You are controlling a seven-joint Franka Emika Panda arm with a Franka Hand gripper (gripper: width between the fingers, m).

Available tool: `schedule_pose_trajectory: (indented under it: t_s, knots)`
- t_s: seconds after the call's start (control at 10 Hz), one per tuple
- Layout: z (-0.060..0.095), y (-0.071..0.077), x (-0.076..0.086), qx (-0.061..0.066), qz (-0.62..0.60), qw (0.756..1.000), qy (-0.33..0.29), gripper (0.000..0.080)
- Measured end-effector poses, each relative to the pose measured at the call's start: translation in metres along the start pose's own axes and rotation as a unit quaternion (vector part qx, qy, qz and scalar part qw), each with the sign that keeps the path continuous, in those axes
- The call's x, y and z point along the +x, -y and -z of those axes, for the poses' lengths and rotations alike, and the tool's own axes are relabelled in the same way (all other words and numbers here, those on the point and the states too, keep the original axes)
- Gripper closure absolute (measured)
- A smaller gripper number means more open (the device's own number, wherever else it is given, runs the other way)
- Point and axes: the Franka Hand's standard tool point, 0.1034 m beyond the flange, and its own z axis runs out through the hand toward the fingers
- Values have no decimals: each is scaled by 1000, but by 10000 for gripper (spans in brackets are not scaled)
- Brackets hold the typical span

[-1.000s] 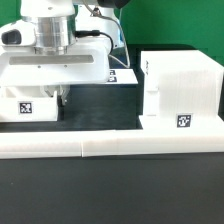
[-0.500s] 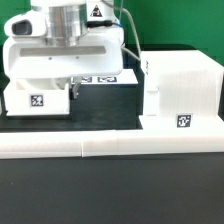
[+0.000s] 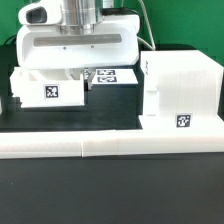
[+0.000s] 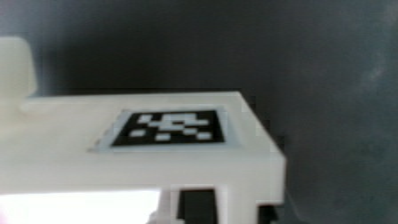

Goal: Assemble drawer

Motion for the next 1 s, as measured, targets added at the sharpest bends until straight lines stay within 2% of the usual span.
schedule_pose_trajectory:
  t_s: [0.1, 0.3, 0.5, 0.8, 1.0]
  knots:
    - [-1, 0, -1, -1, 7, 1000, 1, 758]
    - [-4, 2, -1, -4, 97, 995, 4, 758]
    - [-3, 1, 0, -4, 192, 981, 10, 758]
    - [-4, -1, -1, -6, 261, 965, 12, 758]
    - [-5, -4, -2, -8, 333, 943, 16, 758]
